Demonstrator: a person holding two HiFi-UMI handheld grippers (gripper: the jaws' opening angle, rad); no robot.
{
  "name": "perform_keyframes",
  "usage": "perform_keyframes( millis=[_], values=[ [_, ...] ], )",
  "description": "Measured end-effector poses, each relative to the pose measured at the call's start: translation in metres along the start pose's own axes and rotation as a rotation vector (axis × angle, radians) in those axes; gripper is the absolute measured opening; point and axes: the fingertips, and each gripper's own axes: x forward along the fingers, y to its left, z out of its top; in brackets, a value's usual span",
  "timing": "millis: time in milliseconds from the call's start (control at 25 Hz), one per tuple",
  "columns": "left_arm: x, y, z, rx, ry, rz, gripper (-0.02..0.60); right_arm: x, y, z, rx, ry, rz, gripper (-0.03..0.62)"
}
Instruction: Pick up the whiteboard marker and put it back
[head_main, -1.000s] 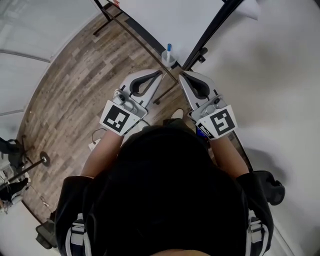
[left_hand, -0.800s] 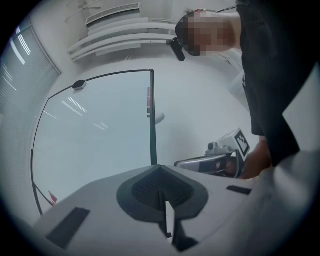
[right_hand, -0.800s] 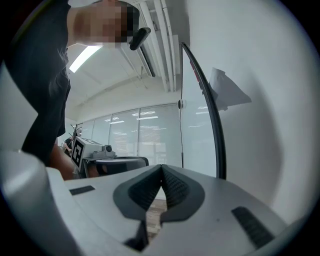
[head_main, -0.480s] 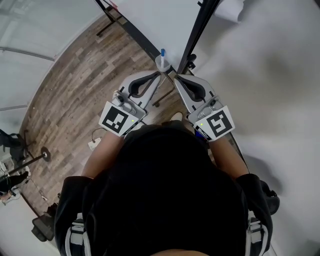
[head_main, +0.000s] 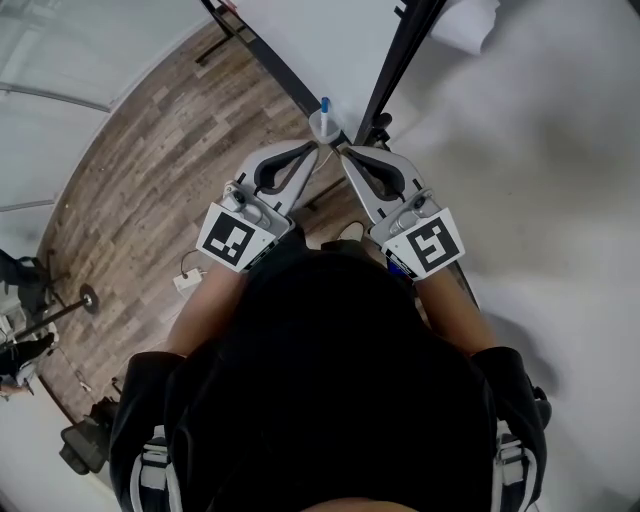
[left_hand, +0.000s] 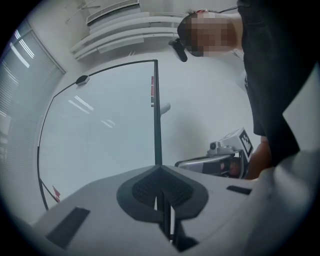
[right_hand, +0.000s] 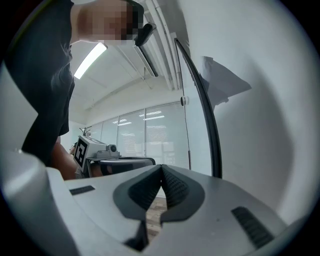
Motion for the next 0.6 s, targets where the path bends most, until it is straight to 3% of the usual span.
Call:
perform_keyframes(
  millis=[200,360,600],
  values=[
    [0.005,0.028,0.001,-0.017,-0.079,-0.056,0.003,0.026,0.003,-0.004,0.007,0.004,-0.031,-0.003],
    [0.015,0.055,-0.010,-0.015,-0.032,-0.128,0.003,0.052,0.001,-0.015,0.017,0.035,-0.077,-0.003],
    [0.026,0.096,-0.017,-0.016,-0.006,-0.252,0.003,0.088,-0.015,-0.028,0.058,0.061,-0.224,-0.003]
  ],
)
